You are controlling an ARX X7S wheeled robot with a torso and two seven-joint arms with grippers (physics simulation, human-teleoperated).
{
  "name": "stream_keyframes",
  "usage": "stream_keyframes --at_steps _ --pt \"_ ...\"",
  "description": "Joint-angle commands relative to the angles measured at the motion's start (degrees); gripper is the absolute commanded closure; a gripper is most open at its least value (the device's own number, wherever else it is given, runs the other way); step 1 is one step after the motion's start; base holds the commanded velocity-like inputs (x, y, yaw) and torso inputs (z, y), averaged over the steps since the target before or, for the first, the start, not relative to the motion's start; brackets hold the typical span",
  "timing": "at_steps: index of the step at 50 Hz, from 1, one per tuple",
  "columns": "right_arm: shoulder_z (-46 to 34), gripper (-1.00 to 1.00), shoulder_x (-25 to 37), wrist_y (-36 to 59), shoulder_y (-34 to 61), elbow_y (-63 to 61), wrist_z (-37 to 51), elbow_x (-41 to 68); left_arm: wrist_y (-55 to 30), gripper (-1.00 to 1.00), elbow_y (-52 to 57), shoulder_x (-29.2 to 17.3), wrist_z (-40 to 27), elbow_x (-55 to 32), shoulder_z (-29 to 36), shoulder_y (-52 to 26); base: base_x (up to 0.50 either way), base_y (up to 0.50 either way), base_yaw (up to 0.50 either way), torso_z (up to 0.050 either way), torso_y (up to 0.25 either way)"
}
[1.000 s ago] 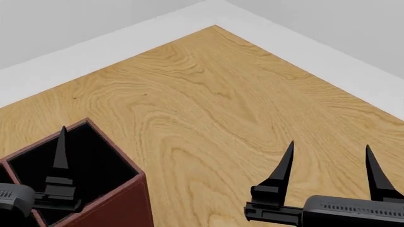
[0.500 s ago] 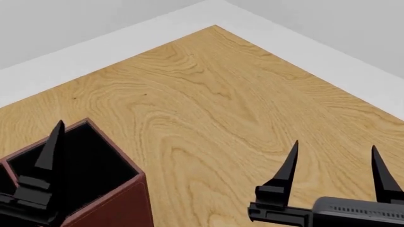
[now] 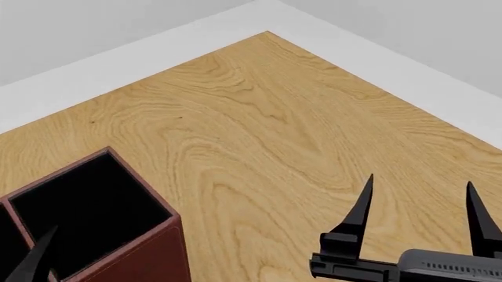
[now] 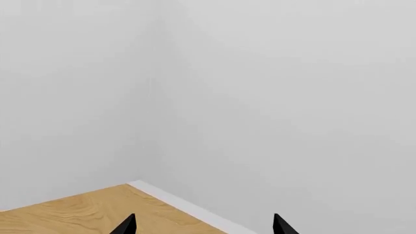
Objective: Pick up the book and place it in the right compartment of the caddy.
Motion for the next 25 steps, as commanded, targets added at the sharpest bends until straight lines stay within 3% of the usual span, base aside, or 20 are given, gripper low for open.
stream_keyframes --at_steps 1,11,25 --pt "0.45 -1.0 0.22 -0.01 -0.36 -0.79 0.09 0.75 3.05 -1.0 0.46 -3.67 -7.38 -12.54 3.75 -3.28 0.0 0.0 0.0 0.0 0.0" --pt "0.43 -1.0 0.34 0.1 -0.38 -0.7 0.17 1.18 -1.23 -1.0 0.46 0.63 -7.39 -12.8 -3.13 7.74 0.0 0.0 0.0 0.0 0.0" --pt "0.45 -1.0 0.52 -0.25 -0.49 -0.61 0.24 1.77 -6.11 -1.0 0.46 5.57 -7.39 -6.27 -3.23 17.75 0.0 0.0 0.0 0.0 0.0"
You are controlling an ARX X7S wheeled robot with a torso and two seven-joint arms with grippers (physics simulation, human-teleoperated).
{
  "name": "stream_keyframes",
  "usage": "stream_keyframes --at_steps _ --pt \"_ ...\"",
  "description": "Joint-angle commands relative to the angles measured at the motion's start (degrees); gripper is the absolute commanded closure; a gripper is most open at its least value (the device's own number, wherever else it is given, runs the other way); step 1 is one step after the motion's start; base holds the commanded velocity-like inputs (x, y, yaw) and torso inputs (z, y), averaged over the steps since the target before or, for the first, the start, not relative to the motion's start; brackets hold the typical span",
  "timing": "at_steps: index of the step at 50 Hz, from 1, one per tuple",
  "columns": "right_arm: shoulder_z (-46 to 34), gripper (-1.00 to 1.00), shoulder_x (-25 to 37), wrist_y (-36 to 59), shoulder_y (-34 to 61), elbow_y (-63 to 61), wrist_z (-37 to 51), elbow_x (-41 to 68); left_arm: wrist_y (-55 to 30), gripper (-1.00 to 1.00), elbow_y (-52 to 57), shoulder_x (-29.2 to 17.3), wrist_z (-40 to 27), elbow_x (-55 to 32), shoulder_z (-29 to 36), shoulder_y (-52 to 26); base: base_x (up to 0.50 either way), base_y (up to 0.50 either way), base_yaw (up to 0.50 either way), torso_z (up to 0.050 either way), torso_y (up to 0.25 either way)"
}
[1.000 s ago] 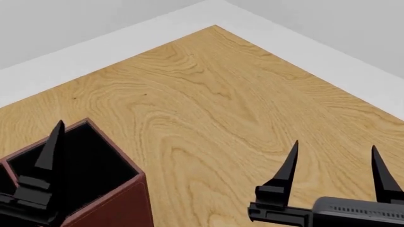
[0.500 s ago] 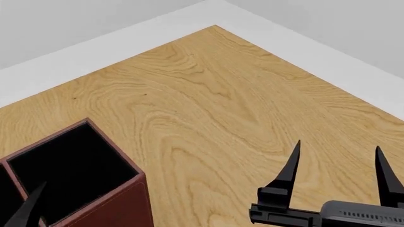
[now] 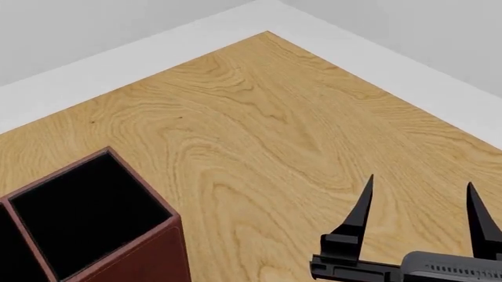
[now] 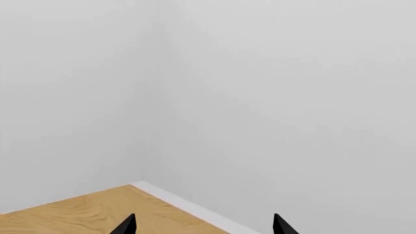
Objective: Pick up the book and place it in the right compartment of the caddy.
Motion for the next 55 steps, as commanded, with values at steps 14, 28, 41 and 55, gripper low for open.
stream_keyframes --at_steps 14,28,41,55 --pt "-0.81 -1.0 0.31 0.14 0.3 0.39 0.27 0.43 -3.37 -1.0 0.04 7.09 -0.6 7.28 4.16 7.32 0.0 0.0 0.0 0.0 0.0" --pt "-0.71 -1.0 0.55 -0.37 0.12 0.41 0.29 1.01 0.44 -1.0 0.01 9.53 -0.54 12.32 10.74 6.04 0.0 0.0 0.0 0.0 0.0" --pt "-0.75 -1.0 0.63 -0.4 0.25 0.61 0.55 1.38 0.38 -1.0 -4.16 10.66 3.11 18.17 13.0 6.17 0.0 0.0 0.0 0.0 0.0" --pt "-0.6 -1.0 0.72 -0.54 0.33 0.89 0.76 1.95 -1.19 -1.0 -9.3 11.15 7.85 24.93 12.83 8.59 0.0 0.0 0.0 0.0 0.0"
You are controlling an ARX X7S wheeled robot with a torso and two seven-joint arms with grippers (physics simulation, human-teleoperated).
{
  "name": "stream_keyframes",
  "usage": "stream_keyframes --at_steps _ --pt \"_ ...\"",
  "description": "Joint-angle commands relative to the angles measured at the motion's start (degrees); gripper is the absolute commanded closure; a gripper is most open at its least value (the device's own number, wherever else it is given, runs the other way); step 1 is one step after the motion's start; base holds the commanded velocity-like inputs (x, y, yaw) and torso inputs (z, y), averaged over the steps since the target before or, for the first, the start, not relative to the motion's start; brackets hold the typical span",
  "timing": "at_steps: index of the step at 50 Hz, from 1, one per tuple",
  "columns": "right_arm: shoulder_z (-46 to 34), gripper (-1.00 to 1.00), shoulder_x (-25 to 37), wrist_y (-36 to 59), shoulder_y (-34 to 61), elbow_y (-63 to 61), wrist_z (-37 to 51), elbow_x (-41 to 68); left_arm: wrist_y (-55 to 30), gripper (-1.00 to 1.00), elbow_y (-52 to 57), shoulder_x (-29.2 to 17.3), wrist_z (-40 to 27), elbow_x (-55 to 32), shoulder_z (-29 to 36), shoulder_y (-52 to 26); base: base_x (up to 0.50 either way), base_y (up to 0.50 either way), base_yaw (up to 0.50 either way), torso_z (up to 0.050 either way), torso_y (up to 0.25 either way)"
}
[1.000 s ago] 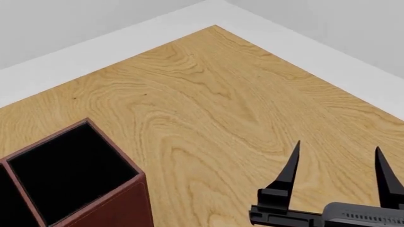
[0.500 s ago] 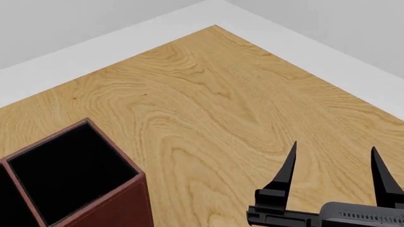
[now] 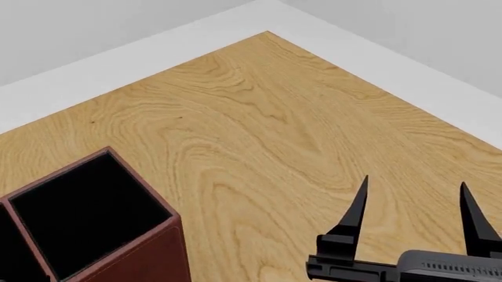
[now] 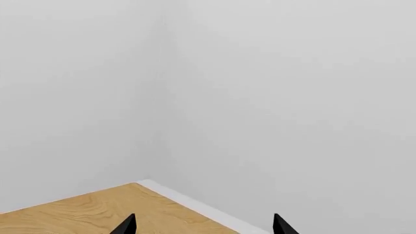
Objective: Pick up the book and place it in the right compartment of the caddy.
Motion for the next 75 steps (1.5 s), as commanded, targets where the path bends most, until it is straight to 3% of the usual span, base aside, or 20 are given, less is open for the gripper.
stream_keyframes --at_steps 1,28,75 --pt "0.16 -1.0 0.08 -0.07 0.03 0.1 0.17 0.5 -0.91 -1.0 -3.77 0.53 3.56 5.25 0.53 1.98 0.0 0.0 0.0 0.0 0.0" --pt "0.39 -1.0 0.44 -0.89 -0.25 0.3 0.5 1.34 -2.88 -1.0 -4.05 2.92 6.51 12.09 4.55 8.64 0.0 0.0 0.0 0.0 0.0" --pt "-0.01 -1.0 1.01 -1.09 -0.23 0.82 1.25 2.32 -5.17 -1.0 -15.63 5.82 22.0 31.63 9.62 15.11 0.0 0.0 0.0 0.0 0.0"
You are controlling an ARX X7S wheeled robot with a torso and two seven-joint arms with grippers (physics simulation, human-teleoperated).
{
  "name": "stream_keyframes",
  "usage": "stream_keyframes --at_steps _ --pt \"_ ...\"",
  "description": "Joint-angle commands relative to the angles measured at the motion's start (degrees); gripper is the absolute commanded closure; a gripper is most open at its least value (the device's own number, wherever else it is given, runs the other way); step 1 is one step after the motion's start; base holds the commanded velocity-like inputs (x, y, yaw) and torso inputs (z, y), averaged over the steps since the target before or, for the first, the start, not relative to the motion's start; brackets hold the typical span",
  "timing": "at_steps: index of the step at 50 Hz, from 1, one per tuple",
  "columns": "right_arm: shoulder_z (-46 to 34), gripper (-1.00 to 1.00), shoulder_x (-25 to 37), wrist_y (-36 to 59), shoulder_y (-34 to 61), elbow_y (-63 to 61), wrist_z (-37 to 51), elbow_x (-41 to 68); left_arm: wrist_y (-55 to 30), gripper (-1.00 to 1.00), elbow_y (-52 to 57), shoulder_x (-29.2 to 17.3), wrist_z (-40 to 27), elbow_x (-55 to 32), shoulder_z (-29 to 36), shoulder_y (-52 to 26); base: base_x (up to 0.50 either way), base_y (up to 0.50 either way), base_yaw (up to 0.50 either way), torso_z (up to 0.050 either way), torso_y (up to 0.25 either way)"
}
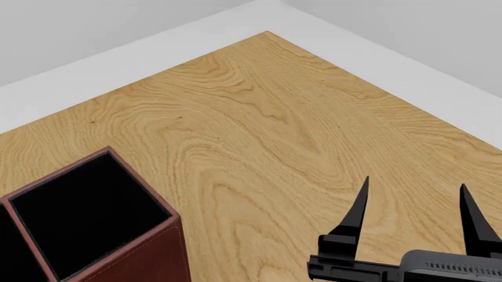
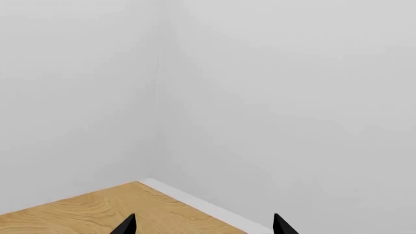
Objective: Pick up the book and place it in the right compartment of the caddy.
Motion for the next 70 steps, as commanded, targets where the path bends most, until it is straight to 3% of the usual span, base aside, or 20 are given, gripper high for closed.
stream_keyframes --at_steps 1,34,68,69,70 --pt "0.12 -1.0 0.12 -0.22 -0.16 0.02 0.15 0.36 -0.18 -1.0 -2.17 1.36 2.85 3.67 1.89 1.03 0.0 0.0 0.0 0.0 0.0" --pt "-0.66 -1.0 0.67 -0.56 0.25 0.7 0.28 0.82 2.66 -1.0 -8.77 3.51 9.71 13.39 6.2 4.93 0.0 0.0 0.0 0.0 0.0" --pt "-1.03 -1.0 1.24 -0.26 0.29 0.33 0.97 1.25 4.62 -1.0 -12.84 3.77 12.09 18.12 8.31 6.39 0.0 0.0 0.0 0.0 0.0" --pt "-0.99 -1.0 1.25 -0.31 0.27 0.31 0.97 1.31 4.69 1.0 -13.1 3.81 12.14 18.18 8.3 6.38 0.0 0.0 0.0 0.0 0.0" --pt "-0.99 -1.0 1.25 -0.31 0.27 0.31 1.0 1.33 4.75 1.0 -13.25 3.82 12.23 18.5 8.45 6.41 0.01 -0.01 0.0 0.0 0.0"
